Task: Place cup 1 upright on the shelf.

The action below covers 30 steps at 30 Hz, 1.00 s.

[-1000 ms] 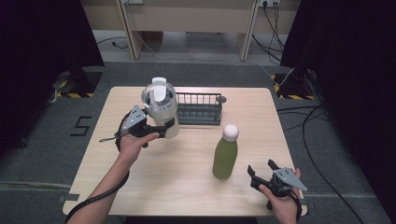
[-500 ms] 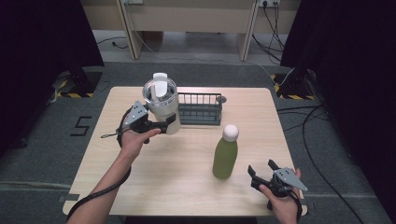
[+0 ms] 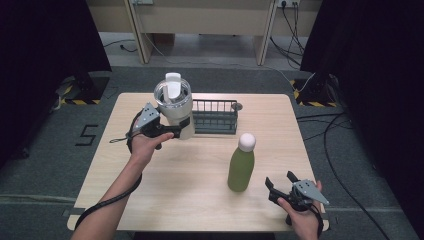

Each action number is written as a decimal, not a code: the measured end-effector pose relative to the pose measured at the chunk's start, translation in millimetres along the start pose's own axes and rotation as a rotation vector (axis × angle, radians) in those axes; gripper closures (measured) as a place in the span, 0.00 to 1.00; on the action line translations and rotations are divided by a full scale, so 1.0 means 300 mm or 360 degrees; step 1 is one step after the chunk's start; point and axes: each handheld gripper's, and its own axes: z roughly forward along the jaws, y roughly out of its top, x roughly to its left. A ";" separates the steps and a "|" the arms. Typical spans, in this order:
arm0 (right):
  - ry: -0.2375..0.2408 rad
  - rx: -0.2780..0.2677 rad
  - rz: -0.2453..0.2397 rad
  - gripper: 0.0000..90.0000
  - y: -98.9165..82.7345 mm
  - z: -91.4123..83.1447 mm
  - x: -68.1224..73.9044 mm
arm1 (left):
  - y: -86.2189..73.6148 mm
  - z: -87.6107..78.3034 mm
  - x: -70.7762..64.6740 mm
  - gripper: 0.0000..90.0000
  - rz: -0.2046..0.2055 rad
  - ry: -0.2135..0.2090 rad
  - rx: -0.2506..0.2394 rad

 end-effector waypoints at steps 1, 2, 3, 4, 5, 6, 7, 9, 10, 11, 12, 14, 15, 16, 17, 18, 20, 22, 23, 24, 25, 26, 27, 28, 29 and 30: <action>0.0000 0.0001 0.0000 0.16 0.000 0.000 0.000 | 0.003 0.002 0.001 0.11 0.0002 0.0000 0.0000; -0.0002 0.0000 -0.0006 0.16 0.000 0.001 -0.001 | 0.005 0.004 0.001 0.11 0.0004 -0.0001 -0.0001; 0.0002 0.0002 0.0004 0.16 -0.001 0.001 0.001 | 0.007 0.006 0.001 0.11 0.0005 -0.0003 -0.0002; 0.0003 0.0005 0.0003 0.16 -0.001 0.000 0.001 | 0.010 0.009 0.001 0.11 0.0006 -0.0005 -0.0003; 0.0000 0.0004 0.0003 0.16 -0.001 0.001 0.001 | 0.013 0.011 0.002 0.11 0.0009 -0.0004 -0.0003; 0.0000 0.0002 0.0002 0.16 -0.001 0.001 0.001 | 0.015 0.014 0.003 0.11 0.0007 -0.0001 -0.0006; 0.0000 0.0002 0.0003 0.16 -0.002 0.001 0.001 | 0.016 0.016 0.004 0.11 0.0004 -0.0002 -0.0007; -0.0002 0.0003 0.0001 0.16 -0.002 0.001 0.001 | 0.021 0.021 0.007 0.11 -0.0001 -0.0002 -0.0013; -0.0001 0.0006 0.0004 0.16 -0.003 0.001 0.001 | 0.023 0.023 0.008 0.11 -0.0006 -0.0002 -0.0015; 0.0001 0.0005 -0.0003 0.16 -0.003 0.001 0.000 | 0.025 0.026 0.009 0.11 -0.0009 -0.0008 -0.0015; 0.0001 0.0006 -0.0003 0.16 -0.004 0.001 0.000 | 0.026 0.029 0.009 0.11 -0.0016 -0.0010 -0.0017; -0.0001 0.0005 -0.0003 0.16 -0.004 0.002 -0.002 | 0.030 0.034 0.010 0.11 -0.0006 -0.0010 -0.0013; -0.0001 0.0005 -0.0003 0.16 -0.004 0.002 -0.002 | 0.031 0.037 0.011 0.11 0.0000 -0.0008 -0.0013; -0.0002 0.0006 -0.0001 0.16 -0.004 0.001 -0.002 | 0.033 0.040 0.012 0.11 0.0003 -0.0006 -0.0011; -0.0001 0.0005 0.0000 0.16 -0.005 0.001 -0.003 | 0.034 0.043 0.013 0.11 0.0000 -0.0006 -0.0011; -0.0001 0.0006 0.0003 0.16 -0.004 0.001 -0.004 | 0.035 0.046 0.014 0.11 0.0000 -0.0006 -0.0012; -0.0005 0.0004 0.0004 0.16 -0.005 0.000 -0.006 | 0.039 0.051 0.016 0.11 0.0003 -0.0005 -0.0011; -0.0008 0.0002 -0.0004 0.16 -0.004 -0.001 -0.008 | 0.043 0.056 0.019 0.11 -0.0001 -0.0002 -0.0016; -0.0008 0.0002 -0.0004 0.16 -0.004 -0.001 -0.008 | 0.045 0.058 0.020 0.11 -0.0001 -0.0004 -0.0014; -0.0008 0.0002 -0.0005 0.16 -0.004 -0.001 -0.008 | 0.048 0.061 0.020 0.11 0.0003 -0.0001 -0.0015; -0.0005 0.0004 0.0004 0.16 -0.004 0.000 -0.007 | 0.050 0.063 0.021 0.11 0.0005 0.0000 -0.0015; -0.0005 0.0004 0.0005 0.16 -0.005 0.000 -0.007 | 0.053 0.066 0.022 0.11 0.0005 -0.0001 -0.0015; -0.0005 0.0006 0.0005 0.16 -0.005 0.000 -0.008 | 0.054 0.067 0.023 0.11 0.0005 -0.0003 -0.0015; -0.0004 0.0005 0.0005 0.16 -0.005 0.000 -0.007 | 0.057 0.070 0.023 0.11 -0.0002 -0.0004 -0.0018; -0.0003 0.0006 0.0004 0.16 -0.005 0.000 -0.007 | 0.058 0.072 0.024 0.11 -0.0001 -0.0003 -0.0018; -0.0003 0.0006 0.0004 0.16 -0.005 0.000 -0.007 | 0.060 0.074 0.025 0.11 -0.0002 -0.0002 -0.0020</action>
